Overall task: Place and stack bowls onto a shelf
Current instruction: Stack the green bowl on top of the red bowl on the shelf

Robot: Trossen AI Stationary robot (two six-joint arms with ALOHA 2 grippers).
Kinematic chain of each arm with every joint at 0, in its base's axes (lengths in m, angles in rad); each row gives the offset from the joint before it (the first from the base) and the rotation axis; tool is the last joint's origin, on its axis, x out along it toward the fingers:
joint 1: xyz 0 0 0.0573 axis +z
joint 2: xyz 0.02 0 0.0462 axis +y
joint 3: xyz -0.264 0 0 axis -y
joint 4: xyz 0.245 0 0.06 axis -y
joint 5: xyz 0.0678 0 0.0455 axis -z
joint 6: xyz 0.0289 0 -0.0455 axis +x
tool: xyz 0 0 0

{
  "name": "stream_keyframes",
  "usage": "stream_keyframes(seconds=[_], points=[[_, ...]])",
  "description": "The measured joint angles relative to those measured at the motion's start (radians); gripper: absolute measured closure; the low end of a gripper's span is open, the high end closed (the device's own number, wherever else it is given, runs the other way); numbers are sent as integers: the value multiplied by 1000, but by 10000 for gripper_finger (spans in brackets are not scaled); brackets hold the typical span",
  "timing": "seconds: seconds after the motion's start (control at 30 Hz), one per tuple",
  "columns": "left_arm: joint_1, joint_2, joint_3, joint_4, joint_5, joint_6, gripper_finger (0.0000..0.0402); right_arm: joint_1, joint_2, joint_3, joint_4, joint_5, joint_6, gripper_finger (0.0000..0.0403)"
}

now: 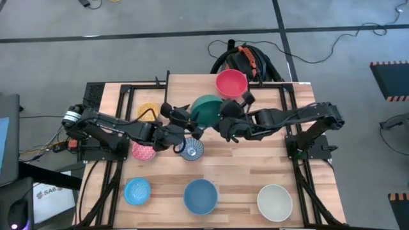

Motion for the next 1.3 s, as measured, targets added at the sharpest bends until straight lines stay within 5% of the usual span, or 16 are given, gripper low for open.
stream_keyframes(seconds=[0.37, 0.87, 1.03, 1.23, 1.3], points=[[0, 0, 0, 0, -46, 41, 387, 13, -3, 1, 8, -26, -114, 359], [39, -3, -4, -19, 183, -207, 401, -18, -7, 1, 26, -154, -436, 215], [30, -3, 1, 18, 316, -239, 401, -19, -26, 2, 34, -188, -453, 248], [20, -2, 26, 10, 306, -254, 399, -25, -57, 1, 50, -192, -434, 358], [20, -1, 39, 3, 316, -254, 391, -24, -62, 0, 50, -191, -444, 363]])
